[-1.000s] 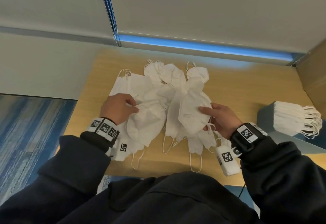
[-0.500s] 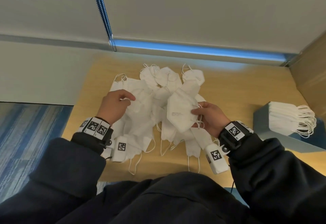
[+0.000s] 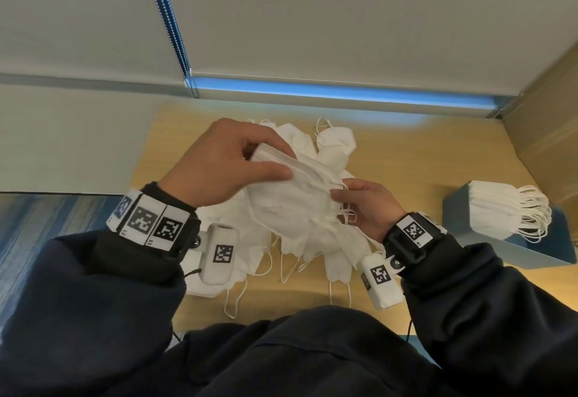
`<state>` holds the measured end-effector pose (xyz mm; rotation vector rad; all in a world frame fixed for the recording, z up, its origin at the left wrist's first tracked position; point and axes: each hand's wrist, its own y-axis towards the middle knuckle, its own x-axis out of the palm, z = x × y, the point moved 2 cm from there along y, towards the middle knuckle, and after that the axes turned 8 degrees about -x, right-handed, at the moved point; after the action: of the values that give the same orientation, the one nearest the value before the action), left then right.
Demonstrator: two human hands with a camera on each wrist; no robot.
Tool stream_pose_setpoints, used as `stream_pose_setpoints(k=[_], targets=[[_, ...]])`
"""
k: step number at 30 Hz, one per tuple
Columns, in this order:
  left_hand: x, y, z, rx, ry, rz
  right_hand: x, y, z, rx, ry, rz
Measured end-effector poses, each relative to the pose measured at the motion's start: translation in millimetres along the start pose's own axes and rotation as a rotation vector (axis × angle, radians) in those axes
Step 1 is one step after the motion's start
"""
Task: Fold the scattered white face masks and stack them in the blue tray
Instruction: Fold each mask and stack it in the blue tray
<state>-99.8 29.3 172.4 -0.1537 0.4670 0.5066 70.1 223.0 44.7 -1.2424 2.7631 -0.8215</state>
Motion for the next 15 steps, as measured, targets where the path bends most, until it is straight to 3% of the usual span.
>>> stream_pose_setpoints(k=[3,9,11,15], targets=[[28,16,-10,0.009,0.077,-0.067,3,-3,-1,-0.014,-0.001,-0.063],[56,38,-57,-0.203,-0.015,0.009,3,-15,-2,-0.035,0.003,-0.171],[58,35,-66,-0.227,-0.001,0.024,-5,-20,-5,-0.015,-0.008,-0.143],[66,26,-76,-0.201,0.001,0.030,-17,-26,-13,0.079,0.264,-0.095]])
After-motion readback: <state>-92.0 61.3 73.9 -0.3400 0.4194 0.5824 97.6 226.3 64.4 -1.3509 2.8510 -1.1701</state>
